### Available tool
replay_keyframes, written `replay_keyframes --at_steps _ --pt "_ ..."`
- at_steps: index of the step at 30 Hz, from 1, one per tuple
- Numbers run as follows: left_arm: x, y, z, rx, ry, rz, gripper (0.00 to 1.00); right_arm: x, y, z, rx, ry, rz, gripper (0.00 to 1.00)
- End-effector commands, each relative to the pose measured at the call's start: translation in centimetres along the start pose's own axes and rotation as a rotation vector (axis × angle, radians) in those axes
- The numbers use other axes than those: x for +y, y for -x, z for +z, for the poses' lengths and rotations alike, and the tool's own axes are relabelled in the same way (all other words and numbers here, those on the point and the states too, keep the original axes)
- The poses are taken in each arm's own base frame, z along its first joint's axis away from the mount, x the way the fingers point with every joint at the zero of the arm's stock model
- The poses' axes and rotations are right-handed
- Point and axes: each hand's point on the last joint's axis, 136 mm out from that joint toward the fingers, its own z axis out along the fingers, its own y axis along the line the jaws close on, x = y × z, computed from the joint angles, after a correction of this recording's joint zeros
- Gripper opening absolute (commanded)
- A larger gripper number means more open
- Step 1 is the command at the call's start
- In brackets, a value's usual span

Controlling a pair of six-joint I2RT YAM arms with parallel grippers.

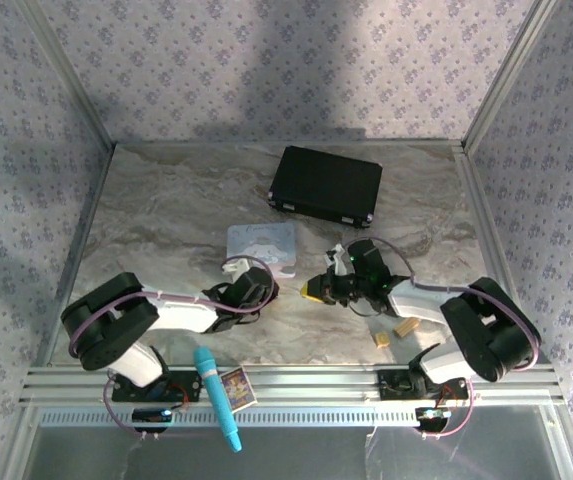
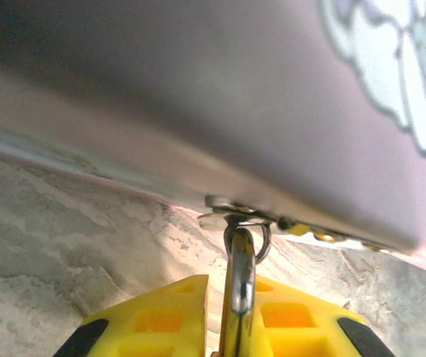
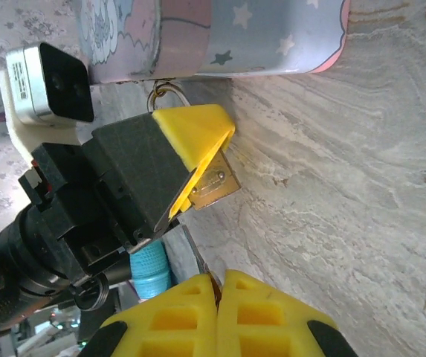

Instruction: Unlock the padlock with the key

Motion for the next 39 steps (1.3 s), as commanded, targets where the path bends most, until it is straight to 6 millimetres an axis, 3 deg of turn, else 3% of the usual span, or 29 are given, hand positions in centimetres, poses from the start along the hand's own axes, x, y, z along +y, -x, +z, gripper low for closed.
replay_keyframes --at_steps 1,9,21,39 --pt "-0.9 0.9 -0.7 -0.030 -0.032 -0.116 0.00 0.1 -0.7 0.7 0.036 0.030 0.084 0.00" --pt "-1.3 1.2 -0.9 -0.032 -0.078 -0.258 0.00 0.5 -0.8 2.6 0.074 0.064 0.131 0.00" --pt "-0.4 0.7 -0.6 -0.010 -0.051 -0.411 0.00 0.2 -1.0 3.4 0.066 0.089 0.156 0.00" --pt "-1.4 0.0 -0.3 0.030 -0.078 -0.439 0.00 1.1 -0.2 4.2 0.051 0.113 0.145 0.00"
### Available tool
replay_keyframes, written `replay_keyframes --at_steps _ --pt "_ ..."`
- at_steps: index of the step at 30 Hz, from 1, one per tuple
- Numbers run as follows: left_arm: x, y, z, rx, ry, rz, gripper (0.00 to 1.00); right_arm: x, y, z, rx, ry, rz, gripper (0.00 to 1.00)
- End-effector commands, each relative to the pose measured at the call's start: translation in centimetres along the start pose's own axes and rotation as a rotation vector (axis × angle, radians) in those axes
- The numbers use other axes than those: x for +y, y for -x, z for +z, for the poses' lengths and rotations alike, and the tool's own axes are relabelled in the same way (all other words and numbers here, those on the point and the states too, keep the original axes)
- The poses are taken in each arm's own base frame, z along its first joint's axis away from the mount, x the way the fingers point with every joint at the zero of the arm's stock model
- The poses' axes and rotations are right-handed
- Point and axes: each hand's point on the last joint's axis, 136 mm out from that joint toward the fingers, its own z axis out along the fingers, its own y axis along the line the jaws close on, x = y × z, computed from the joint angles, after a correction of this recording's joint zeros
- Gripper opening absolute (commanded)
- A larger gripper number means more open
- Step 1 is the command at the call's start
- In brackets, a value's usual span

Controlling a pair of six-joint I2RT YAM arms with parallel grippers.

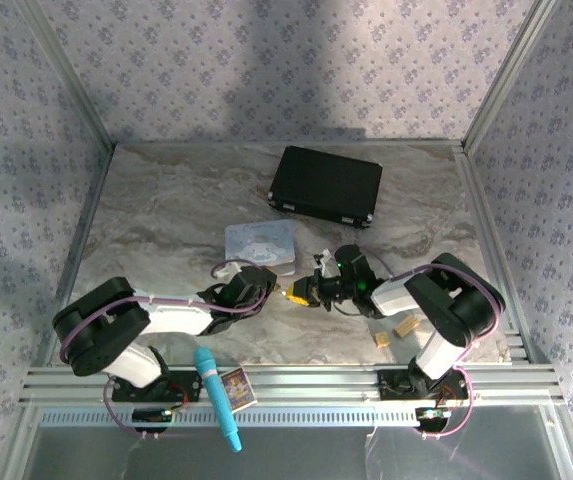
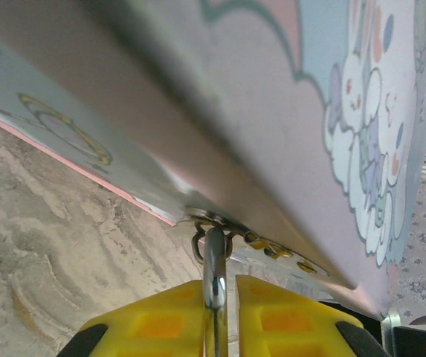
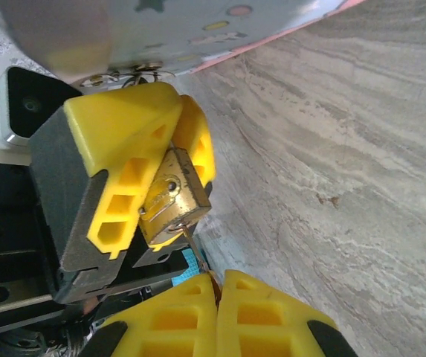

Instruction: Unlock the padlock with the key

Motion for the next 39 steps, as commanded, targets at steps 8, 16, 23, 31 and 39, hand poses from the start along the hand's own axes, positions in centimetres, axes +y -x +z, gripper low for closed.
replay_keyframes --at_steps 8,16,23,31,39 --pt "0.8 -1.7 0.5 0.085 0.046 -0.087 0.00 0.8 1.1 0.7 -0.045 0.045 0.005 0.00" --pt "1.7 -1.7 0.9 0.071 0.070 -0.108 0.00 -0.1 0.6 0.0 -0.059 0.016 0.008 0.00" --pt "1.8 -1.4 1.0 0.060 0.074 -0.122 0.00 -1.0 0.2 -1.1 -0.081 0.015 0.032 0.00" --pt "1.7 -1.6 1.0 0.070 0.081 -0.117 0.00 1.0 1.1 -1.1 -0.097 0.068 -0.012 0.00" --pt "1.8 -1.7 1.1 0.073 0.084 -0.119 0.00 1.6 1.3 -1.0 -0.094 0.082 -0.027 0.00"
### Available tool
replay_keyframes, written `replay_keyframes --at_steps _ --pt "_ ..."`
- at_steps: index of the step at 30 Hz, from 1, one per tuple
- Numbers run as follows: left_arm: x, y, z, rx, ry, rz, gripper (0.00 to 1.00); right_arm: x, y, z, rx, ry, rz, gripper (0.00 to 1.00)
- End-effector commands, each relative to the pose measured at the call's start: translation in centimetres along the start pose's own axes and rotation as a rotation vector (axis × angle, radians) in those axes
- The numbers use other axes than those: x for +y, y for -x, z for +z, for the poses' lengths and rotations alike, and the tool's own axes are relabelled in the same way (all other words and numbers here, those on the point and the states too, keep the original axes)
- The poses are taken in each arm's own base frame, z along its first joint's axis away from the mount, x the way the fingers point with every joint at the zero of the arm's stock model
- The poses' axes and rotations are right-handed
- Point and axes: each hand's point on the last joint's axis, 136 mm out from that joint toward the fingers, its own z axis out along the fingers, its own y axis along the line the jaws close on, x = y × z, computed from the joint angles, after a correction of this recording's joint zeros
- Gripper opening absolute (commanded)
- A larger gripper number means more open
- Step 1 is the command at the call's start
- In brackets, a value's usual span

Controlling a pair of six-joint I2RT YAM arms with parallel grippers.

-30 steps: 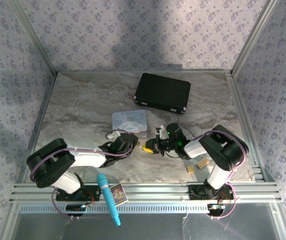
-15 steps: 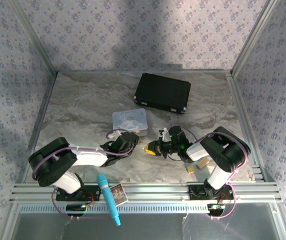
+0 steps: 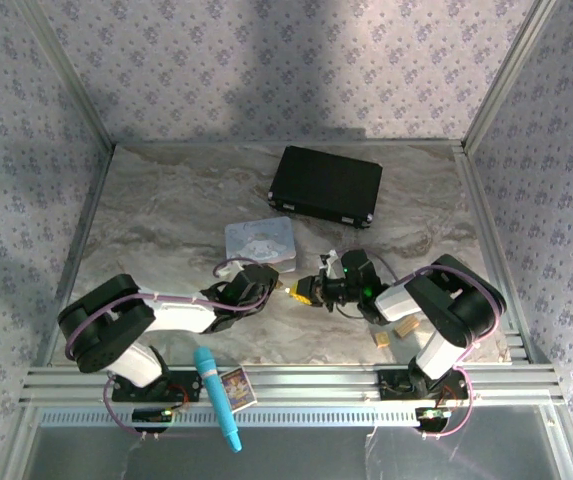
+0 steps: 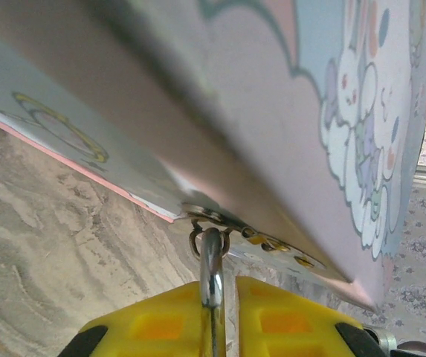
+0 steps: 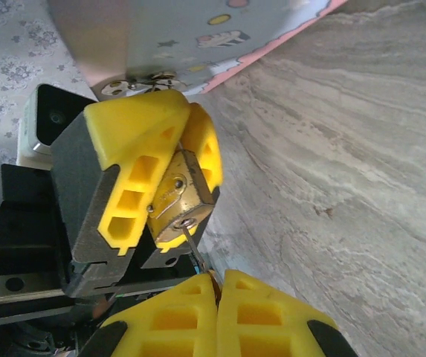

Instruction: Unlock the padlock with the key

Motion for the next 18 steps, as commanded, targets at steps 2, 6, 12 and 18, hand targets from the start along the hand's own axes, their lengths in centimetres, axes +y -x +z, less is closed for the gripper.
replay_keyframes --at_steps 2,6,12,18 --pt "2.26 -1.65 0.50 0.087 0.090 -0.095 0.00 1.41 0.51 0.04 -0.012 0.035 -0.027 0.00" --pt "2.08 -1.98 0.63 0.101 0.086 -0.095 0.00 1.40 0.61 0.33 -0.011 0.031 -0.025 0.00" --pt "1.58 -2.27 0.56 0.118 0.065 -0.106 0.00 1.48 1.04 0.62 -0.021 0.035 -0.019 0.00" --pt "1.35 -2.24 0.43 0.119 0.059 -0.106 0.00 1.07 1.16 0.93 -0.018 0.033 -0.004 0.00"
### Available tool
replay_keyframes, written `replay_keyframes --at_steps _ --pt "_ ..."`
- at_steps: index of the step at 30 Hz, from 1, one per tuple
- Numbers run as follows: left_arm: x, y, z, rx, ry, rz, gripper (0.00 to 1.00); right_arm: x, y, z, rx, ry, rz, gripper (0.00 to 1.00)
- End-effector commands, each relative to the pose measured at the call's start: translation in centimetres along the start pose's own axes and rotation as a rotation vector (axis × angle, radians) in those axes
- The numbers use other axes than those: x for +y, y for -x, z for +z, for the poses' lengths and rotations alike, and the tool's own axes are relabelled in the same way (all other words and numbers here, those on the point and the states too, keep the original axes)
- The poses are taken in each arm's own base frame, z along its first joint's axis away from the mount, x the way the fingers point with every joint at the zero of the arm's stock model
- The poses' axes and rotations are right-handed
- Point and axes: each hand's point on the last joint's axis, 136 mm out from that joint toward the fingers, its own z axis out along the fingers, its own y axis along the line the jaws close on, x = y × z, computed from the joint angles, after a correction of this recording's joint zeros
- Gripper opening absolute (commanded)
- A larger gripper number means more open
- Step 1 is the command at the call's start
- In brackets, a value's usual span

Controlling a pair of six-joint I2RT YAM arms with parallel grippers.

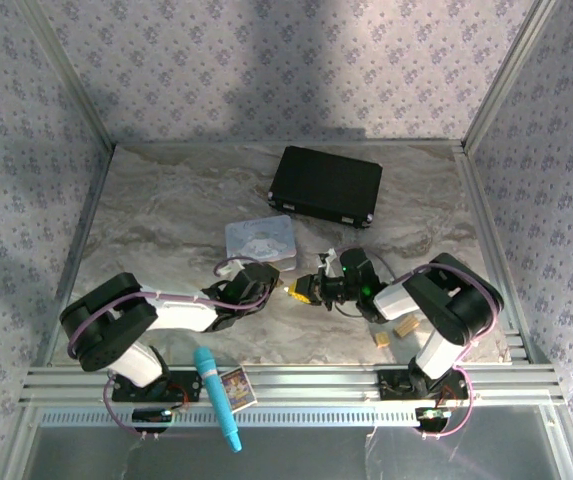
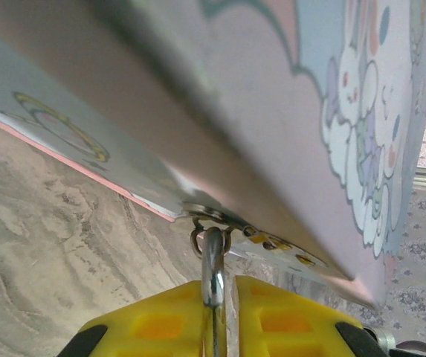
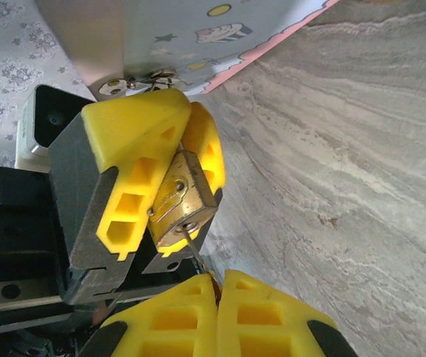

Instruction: Unlock the padlock with the key

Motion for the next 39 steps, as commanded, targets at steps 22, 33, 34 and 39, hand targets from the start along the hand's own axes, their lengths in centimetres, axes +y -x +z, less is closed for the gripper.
replay_keyframes --at_steps 22,33,34,39 --pt "0.6 -2.6 -0.1 0.119 0.047 -0.044 0.00 3.2 1.8 1.5 -0.013 0.173 0.168 0.00" --pt "-1.4 -2.8 -0.7 0.139 -0.031 -0.023 0.02 3.8 2.5 2.4 -0.001 0.217 0.207 0.00" --pt "-1.4 -2.9 -0.7 0.141 -0.034 -0.027 0.02 3.9 2.6 2.5 -0.003 0.219 0.205 0.00" --pt "-2.0 -3.1 -0.9 0.155 -0.071 -0.050 0.03 3.6 2.7 2.6 -0.012 0.216 0.216 0.00"
